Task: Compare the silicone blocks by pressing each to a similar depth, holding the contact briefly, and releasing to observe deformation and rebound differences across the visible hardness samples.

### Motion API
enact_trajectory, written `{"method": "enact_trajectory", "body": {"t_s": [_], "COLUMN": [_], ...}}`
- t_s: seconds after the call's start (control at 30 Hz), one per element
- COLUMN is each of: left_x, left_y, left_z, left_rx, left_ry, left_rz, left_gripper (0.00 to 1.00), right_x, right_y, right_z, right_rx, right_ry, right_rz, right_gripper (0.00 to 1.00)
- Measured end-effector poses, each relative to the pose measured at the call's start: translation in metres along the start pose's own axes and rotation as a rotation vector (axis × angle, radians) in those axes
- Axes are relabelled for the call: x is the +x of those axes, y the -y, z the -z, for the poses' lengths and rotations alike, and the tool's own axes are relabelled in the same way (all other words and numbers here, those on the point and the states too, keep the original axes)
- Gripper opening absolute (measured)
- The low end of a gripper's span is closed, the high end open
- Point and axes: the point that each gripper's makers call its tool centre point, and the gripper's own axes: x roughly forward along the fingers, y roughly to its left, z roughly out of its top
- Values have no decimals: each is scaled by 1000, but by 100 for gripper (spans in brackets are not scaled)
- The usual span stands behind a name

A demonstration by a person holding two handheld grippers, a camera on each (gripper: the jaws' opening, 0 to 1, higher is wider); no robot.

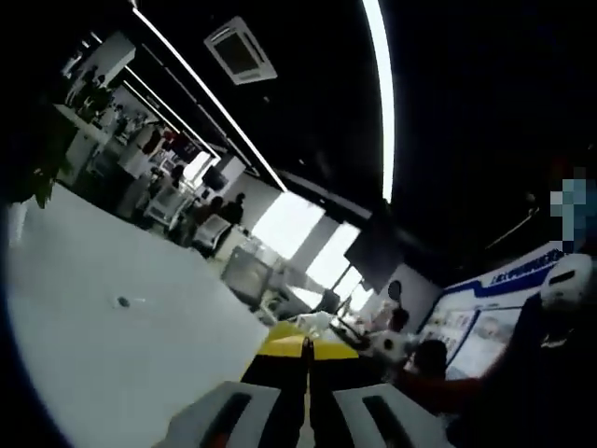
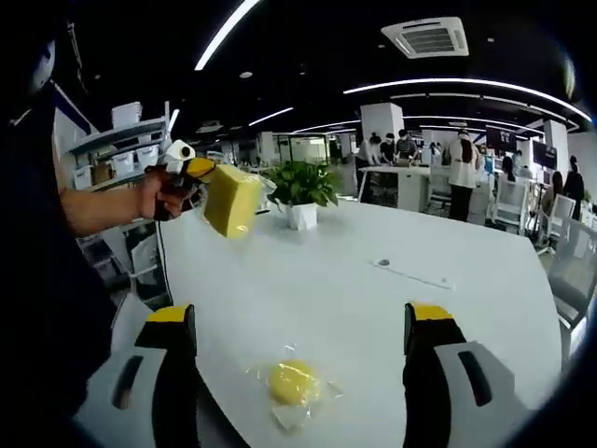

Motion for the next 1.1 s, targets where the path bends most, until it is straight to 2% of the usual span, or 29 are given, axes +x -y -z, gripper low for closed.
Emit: {"method": "enact_trajectory", "body": {"t_s": [0.2, 0.33, 0.57, 0.6, 0.87, 1.1], "left_x": [11, 14, 16, 17, 19, 19], "left_y": [37, 56, 80, 82, 104, 116], "left_z": [-19, -28, -30, -30, -27, -25], "left_rx": [70, 103, 163, 163, 177, 183], "left_ry": [2, -5, -18, -18, -23, -30], "left_rz": [64, 93, 138, 146, 204, 236], "left_gripper": [0, 0, 0, 0, 0, 0], "right_x": [6, 11, 23, 25, 40, 49], "right_y": [-3, -13, -33, -42, -77, -98], "right_z": [-34, -60, -96, -101, -121, -133], "right_rx": [-49, -79, -114, -99, -58, -41], "right_ry": [42, 83, 137, 155, 203, 233], "right_rz": [-31, -88, -165, -201, -347, -419], "right_gripper": [89, 92, 92, 91, 84, 79]}}
